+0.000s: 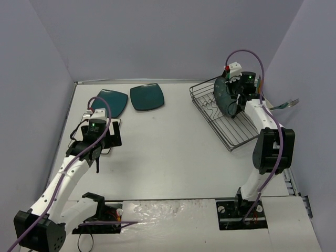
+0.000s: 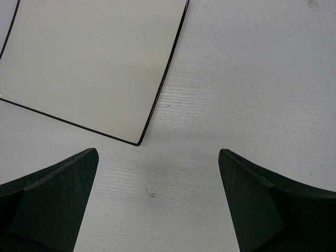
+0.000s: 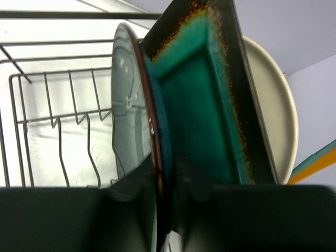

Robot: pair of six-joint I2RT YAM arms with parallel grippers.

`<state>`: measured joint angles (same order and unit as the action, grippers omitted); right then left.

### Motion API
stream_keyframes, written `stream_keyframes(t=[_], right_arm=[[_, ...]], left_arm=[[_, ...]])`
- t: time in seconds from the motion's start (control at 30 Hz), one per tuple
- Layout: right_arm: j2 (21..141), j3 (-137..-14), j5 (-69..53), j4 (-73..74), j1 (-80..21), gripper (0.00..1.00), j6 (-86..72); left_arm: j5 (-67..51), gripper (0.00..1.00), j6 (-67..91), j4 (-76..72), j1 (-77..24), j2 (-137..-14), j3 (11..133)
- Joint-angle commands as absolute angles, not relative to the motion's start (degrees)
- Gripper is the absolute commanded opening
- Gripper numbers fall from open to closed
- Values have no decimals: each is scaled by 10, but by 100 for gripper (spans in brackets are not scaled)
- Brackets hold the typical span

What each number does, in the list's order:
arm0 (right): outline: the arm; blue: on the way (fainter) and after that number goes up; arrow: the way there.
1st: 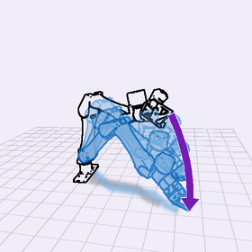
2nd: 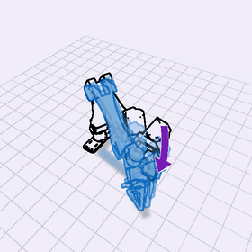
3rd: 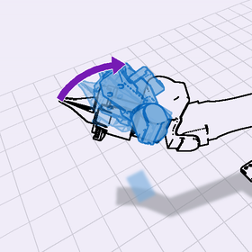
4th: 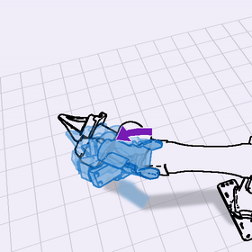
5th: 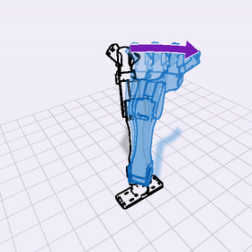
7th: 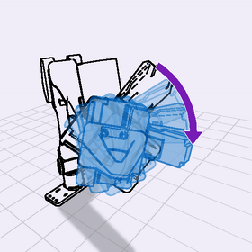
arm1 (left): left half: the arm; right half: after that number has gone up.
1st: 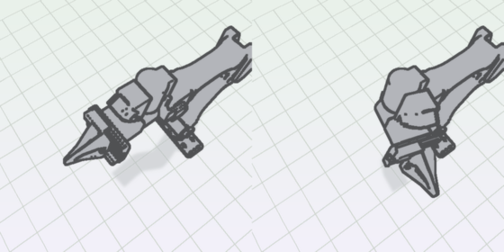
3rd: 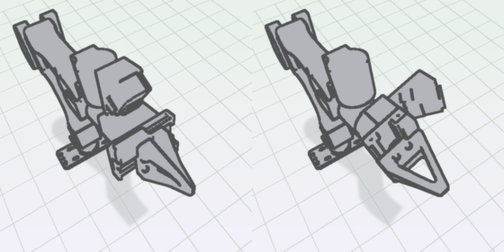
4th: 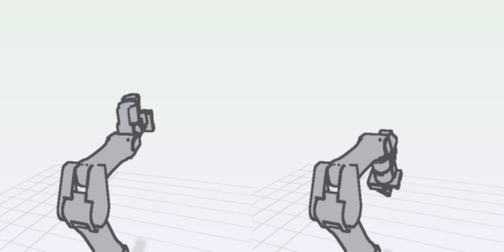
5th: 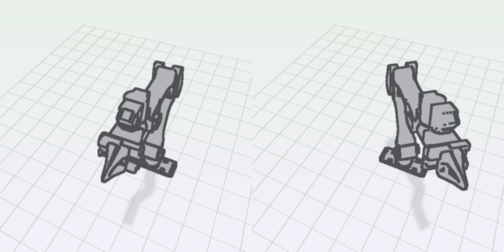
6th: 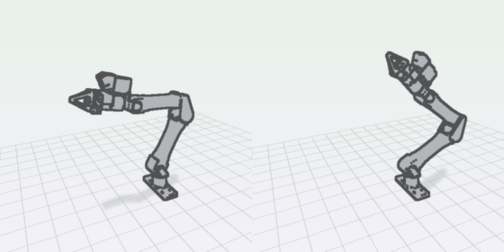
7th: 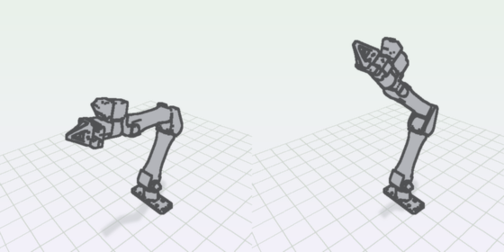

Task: Load the plates into the dish rack

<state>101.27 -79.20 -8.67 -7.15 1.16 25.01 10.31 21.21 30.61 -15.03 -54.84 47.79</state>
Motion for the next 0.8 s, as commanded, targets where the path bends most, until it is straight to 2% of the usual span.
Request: stream_keyframes(t=[0.0,0.1,0.3,0.53,0.67,0.77], right_arm=[[988,-807,-94,-191,24,25,229],[986,-806,-95,-186,28,41,218],[960,-802,-97,-178,28,57,202],[856,-789,-124,-164,20,88,129],[791,-738,-175,-189,6,99,7],[753,-669,-225,-251,-24,100,-109]], left_arm=[[100,97,202,277,-147,-554,493],[95,97,202,276,-146,-557,493],[89,97,206,274,-145,-558,493],[94,97,249,279,-140,-559,488],[106,97,330,287,-121,-563,475],[91,97,381,276,-90,-559,445]])
